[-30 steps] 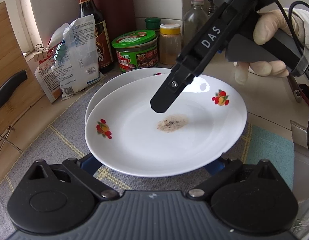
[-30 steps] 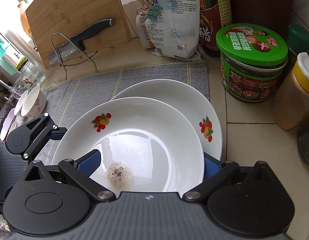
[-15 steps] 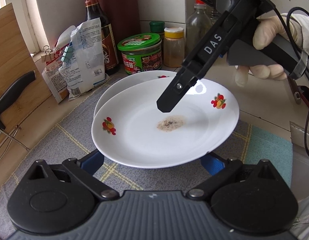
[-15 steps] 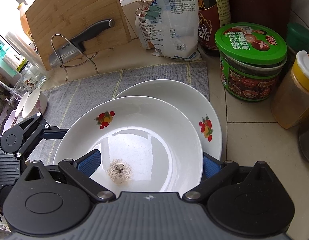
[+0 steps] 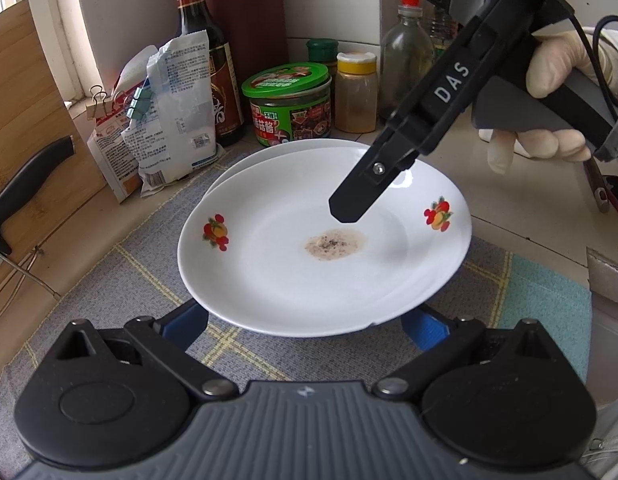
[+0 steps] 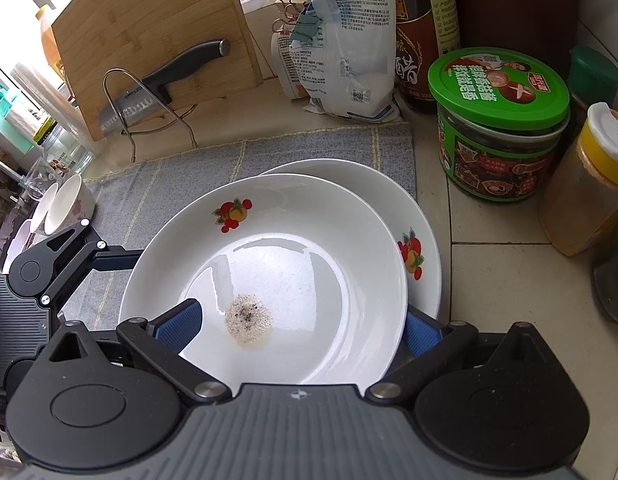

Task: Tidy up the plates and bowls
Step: 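Lower the stained plate onto the stack and open both grippers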

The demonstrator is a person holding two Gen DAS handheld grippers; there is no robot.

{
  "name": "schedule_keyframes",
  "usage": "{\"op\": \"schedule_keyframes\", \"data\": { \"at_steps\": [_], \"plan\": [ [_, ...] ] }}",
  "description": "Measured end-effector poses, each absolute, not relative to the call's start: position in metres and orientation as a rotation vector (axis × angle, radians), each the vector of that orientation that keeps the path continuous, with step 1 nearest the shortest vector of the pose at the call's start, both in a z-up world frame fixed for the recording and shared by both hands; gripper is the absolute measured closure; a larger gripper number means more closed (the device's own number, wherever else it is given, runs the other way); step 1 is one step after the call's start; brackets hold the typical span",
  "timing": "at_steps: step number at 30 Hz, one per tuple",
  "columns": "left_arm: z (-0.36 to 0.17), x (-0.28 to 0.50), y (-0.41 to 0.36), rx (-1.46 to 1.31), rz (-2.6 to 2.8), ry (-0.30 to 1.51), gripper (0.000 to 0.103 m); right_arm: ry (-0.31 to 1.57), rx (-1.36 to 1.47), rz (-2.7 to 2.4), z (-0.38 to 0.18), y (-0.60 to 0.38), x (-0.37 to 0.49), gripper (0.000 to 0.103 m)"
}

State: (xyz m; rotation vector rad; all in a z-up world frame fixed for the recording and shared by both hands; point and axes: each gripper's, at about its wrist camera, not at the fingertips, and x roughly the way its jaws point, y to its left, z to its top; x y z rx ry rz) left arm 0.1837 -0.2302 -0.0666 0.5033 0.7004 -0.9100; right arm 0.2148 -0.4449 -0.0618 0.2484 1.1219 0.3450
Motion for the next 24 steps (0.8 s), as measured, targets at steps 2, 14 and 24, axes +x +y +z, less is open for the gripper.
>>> {"op": "schedule_keyframes", "data": {
  "at_steps": [2, 14, 24],
  "plan": [
    [-0.066, 0.183, -0.229, 0.498, -0.909, 0.700, 0.001, 1.122, 0.246, 0.341, -0.061, -0.444, 0.214, 0.000],
    [-0.063, 0.181, -0.231, 0.498, -0.906, 0.672, 0.001, 1.112, 0.233, 0.320, -0.056, -0.446, 0.205, 0.000],
    [-0.057, 0.169, -0.230, 0.495, -0.912, 0.620, 0.001, 1.105, 0.221, 0.281, -0.052, -0.451, 0.193, 0.000]
  ]
}}
